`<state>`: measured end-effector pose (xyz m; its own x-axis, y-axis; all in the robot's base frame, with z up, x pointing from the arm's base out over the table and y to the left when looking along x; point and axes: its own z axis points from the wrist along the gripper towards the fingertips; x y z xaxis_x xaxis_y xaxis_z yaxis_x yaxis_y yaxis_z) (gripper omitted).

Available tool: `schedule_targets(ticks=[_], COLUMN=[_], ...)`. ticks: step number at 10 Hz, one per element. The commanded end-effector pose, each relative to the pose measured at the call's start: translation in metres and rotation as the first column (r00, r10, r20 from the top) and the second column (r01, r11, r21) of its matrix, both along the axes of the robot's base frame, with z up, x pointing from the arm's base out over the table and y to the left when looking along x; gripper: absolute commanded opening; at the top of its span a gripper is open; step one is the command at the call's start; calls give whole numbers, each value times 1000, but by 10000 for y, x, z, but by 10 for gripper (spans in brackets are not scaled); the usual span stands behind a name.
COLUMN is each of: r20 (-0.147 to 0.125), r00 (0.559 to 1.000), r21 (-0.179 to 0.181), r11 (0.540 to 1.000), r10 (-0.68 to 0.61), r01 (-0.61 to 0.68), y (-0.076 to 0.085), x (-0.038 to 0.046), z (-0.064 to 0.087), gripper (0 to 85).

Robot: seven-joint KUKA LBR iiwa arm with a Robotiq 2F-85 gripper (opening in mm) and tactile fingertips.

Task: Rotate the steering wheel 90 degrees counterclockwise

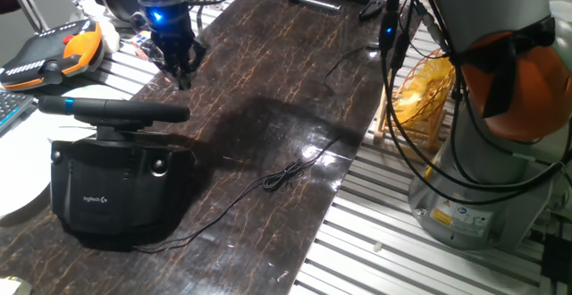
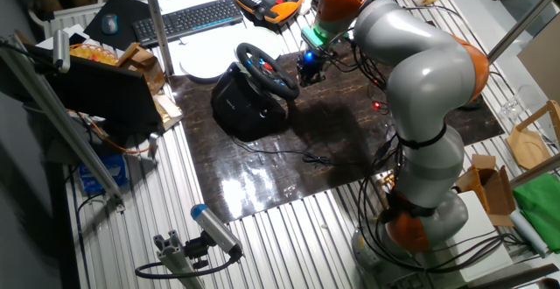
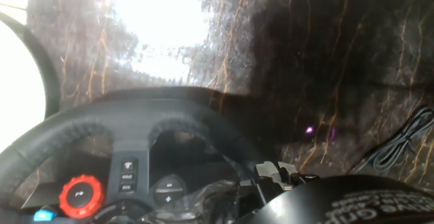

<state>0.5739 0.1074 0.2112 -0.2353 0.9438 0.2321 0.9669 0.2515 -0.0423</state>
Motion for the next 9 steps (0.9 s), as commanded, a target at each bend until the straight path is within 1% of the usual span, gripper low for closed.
schedule_targets(ticks=[1,3,5,8,9], r20=[-1,-5,6,3,7], r00=[1000,1000,1000,1000,1000], r21=[3,1,-7,-15,-26], r11=[1000,1000,1000,1000,1000], r10=[-6,-7,6,-2,-3], r01=[6,7,-6,2,3], y=[9,-6,-61,-53,-53], x=[2,-5,-5,-9,-9], z=[26,19,-12,1,1], gripper=[7,7,7,7,7])
